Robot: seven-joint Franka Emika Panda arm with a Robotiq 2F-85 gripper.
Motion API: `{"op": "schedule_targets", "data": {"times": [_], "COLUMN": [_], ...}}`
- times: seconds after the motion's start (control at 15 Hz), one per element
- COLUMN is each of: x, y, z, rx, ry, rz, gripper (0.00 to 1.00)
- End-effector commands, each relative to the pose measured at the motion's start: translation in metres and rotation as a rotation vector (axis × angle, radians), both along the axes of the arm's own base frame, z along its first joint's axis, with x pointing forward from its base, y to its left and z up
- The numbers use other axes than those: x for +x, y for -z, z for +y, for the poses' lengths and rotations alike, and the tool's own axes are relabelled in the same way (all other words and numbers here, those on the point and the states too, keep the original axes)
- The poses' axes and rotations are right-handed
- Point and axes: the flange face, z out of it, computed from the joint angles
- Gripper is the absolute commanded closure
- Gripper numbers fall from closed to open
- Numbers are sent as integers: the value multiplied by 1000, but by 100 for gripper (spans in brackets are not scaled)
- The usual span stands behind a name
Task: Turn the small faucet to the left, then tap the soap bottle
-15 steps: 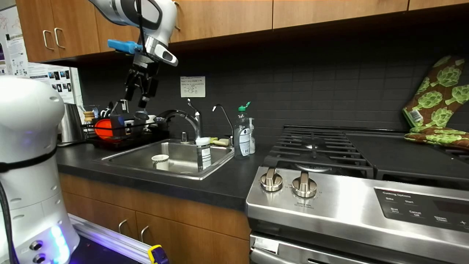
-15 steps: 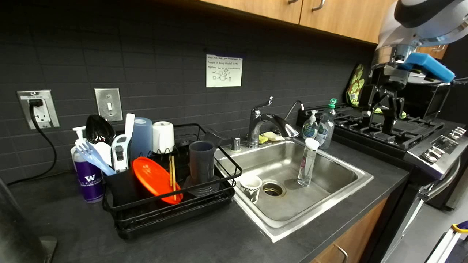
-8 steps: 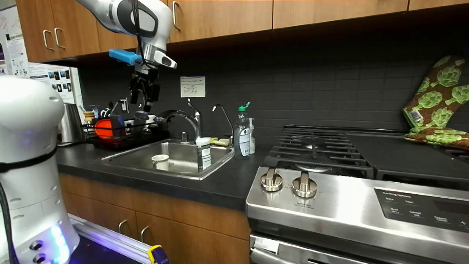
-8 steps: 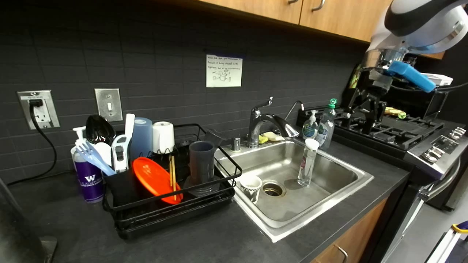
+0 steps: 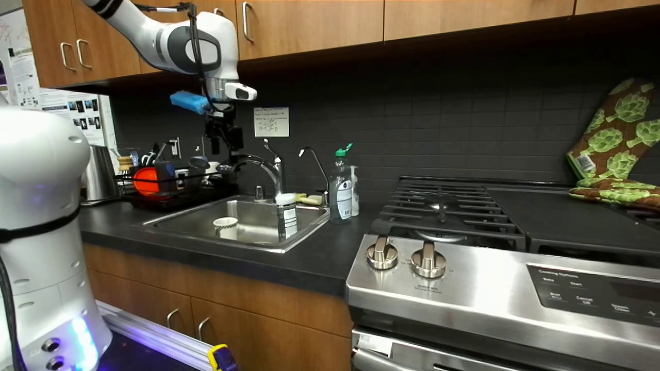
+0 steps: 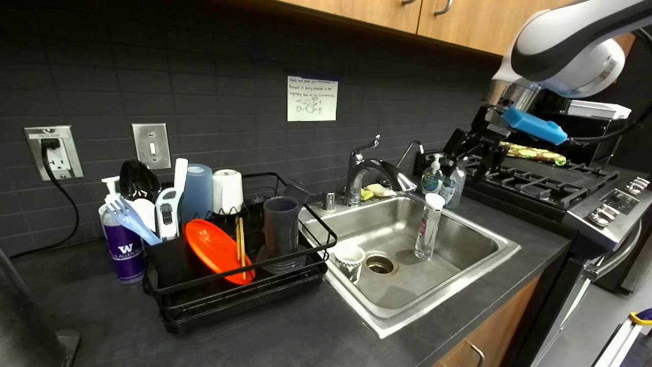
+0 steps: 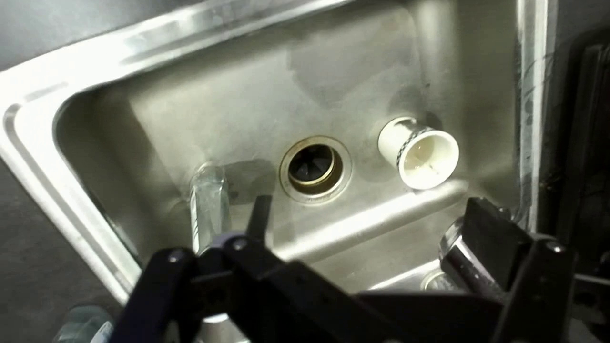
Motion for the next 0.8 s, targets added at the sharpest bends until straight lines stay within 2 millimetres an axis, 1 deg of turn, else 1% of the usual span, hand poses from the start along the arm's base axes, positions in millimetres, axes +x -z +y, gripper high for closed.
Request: {"op": "schedule_targets", "data": {"times": [0.0,0.4,0.73], "x": [10,29,47], "y": [10,24,36], "z": [-12,-32,-39], "rx": [-86,-163,-206], "ry": [52,130,156], "rz": [-50,-132,-180], "gripper": [0,0,0]}}
